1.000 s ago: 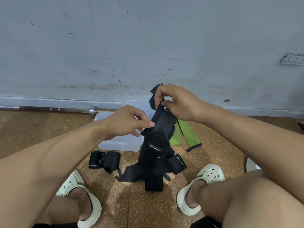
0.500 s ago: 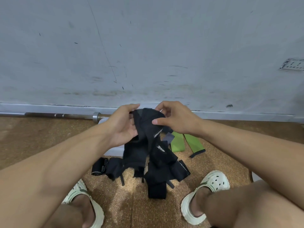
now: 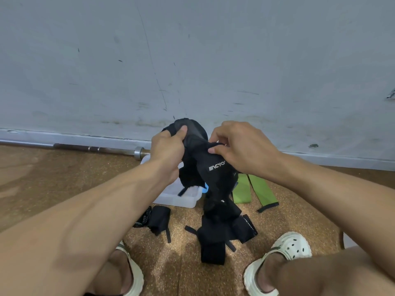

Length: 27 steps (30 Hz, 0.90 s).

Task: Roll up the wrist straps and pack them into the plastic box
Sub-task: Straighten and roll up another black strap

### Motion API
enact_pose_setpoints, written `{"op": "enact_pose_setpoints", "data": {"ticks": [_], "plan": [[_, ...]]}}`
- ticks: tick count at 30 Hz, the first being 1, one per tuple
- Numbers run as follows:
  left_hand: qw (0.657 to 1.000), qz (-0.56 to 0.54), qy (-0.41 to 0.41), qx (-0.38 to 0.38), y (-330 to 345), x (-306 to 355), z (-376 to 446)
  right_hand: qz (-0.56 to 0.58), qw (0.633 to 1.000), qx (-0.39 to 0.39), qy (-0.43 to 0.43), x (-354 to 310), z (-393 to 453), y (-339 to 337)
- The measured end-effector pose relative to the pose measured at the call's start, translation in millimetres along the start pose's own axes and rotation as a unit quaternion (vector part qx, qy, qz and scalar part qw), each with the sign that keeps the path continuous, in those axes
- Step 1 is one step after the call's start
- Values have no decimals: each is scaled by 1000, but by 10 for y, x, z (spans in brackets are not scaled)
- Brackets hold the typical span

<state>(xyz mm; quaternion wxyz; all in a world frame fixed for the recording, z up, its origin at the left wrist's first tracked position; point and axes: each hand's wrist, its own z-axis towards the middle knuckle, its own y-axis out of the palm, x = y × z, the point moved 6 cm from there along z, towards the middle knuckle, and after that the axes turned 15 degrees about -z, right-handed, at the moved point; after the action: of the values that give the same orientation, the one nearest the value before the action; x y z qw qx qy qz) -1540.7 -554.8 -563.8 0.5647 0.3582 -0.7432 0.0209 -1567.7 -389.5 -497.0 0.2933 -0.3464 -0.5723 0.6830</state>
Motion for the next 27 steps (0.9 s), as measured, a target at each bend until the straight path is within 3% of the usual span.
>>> {"op": "enact_pose_setpoints", "data": {"ticks": [3, 6, 9, 11, 15, 20, 27], "plan": [[998, -24, -6, -49, -2, 46, 12, 62, 998, 2, 13, 52, -33, -27], [985, -107, -82, -108, 28, 78, -47, 141, 987, -65, 45, 138, -108, 86], [978, -118, -125, -117, 78, 51, -137, 174, 983, -2, 65, 168, -127, 56], [981, -77, -114, -138, 131, 5, -205, 123, 990, 62, 41, 111, -96, -30], [979, -50, -101, -172, 209, -61, -286, 18, 996, 84, 3, 40, -47, -27], [978, -72, -110, -164, 187, -54, -311, -15, 994, 108, -28, 33, -47, -25], [980, -80, -84, -162, 151, 9, -267, 21, 996, 78, -40, 6, -51, 70]]}}
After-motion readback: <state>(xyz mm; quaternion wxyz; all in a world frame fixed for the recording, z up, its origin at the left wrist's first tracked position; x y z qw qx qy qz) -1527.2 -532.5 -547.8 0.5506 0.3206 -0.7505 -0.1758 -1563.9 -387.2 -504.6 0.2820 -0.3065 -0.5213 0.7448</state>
